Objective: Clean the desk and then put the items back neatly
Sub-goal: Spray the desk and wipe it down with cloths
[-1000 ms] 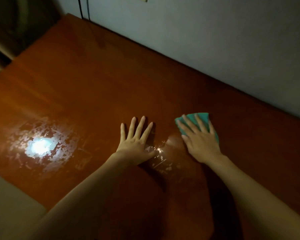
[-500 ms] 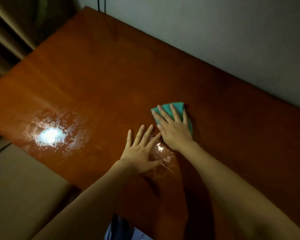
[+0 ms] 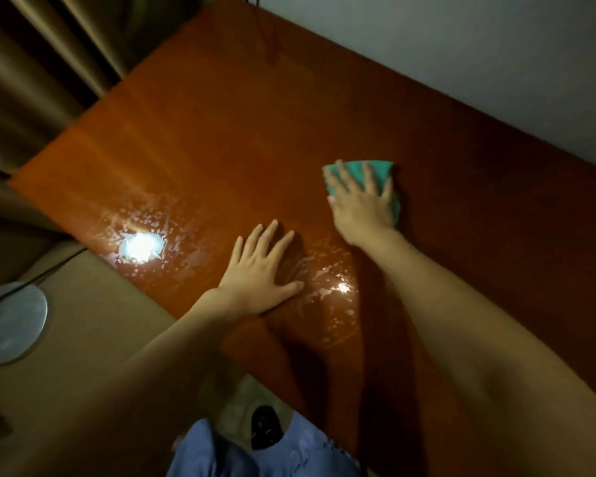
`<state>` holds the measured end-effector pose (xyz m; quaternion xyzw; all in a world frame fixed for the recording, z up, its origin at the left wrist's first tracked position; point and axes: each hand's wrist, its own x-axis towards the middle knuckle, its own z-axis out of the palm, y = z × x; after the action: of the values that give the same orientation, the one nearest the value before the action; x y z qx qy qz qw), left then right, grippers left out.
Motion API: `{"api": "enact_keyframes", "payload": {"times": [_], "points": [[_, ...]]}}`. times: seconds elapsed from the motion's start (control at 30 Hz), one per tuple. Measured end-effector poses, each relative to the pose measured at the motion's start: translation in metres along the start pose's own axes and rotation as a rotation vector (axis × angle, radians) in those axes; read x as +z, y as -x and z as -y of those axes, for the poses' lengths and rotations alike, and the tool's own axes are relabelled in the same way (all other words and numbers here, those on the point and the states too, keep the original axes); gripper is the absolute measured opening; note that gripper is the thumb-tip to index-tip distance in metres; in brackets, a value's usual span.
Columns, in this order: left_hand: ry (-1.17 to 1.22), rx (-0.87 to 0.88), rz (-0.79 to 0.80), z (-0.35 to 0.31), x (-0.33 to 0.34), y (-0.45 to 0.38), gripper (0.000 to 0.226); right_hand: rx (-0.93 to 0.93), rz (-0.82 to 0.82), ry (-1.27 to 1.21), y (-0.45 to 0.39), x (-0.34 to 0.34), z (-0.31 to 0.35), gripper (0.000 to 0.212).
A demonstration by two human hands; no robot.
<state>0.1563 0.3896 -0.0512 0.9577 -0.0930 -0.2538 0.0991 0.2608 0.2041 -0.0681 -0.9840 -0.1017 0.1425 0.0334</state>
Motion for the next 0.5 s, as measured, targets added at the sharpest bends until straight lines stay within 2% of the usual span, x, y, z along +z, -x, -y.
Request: {"api": "enact_keyframes", "payload": {"times": [0.13, 0.2, 0.27, 0.37, 0.43, 0.5], "points": [[0.028, -0.088, 0.022, -0.001, -0.006, 0.006, 0.089, -0.361, 0.045, 0.142, 0.069, 0.022, 0.014, 0.053], [0.044, -0.107, 0.045, -0.005, -0.008, 0.008, 0.090, -0.390, 0.075, 0.165, 0.103, 0.031, -0.011, 0.054], [0.063, -0.107, 0.051, -0.010, -0.007, 0.010, 0.090, -0.298, 0.106, 0.163, 0.125, 0.032, -0.037, 0.054], [0.042, -0.070, 0.030, -0.016, 0.002, 0.015, 0.091, -0.130, 0.069, 0.101, 0.115, 0.024, -0.055, 0.053], [0.004, -0.038, 0.013, -0.015, 0.010, 0.022, 0.092, 0.111, 0.031, -0.023, 0.092, 0.019, -0.045, 0.050], [-0.019, -0.014, 0.004, -0.012, 0.015, 0.029, 0.091, 0.237, -0.011, -0.100, 0.076, 0.015, -0.020, 0.052]]}}
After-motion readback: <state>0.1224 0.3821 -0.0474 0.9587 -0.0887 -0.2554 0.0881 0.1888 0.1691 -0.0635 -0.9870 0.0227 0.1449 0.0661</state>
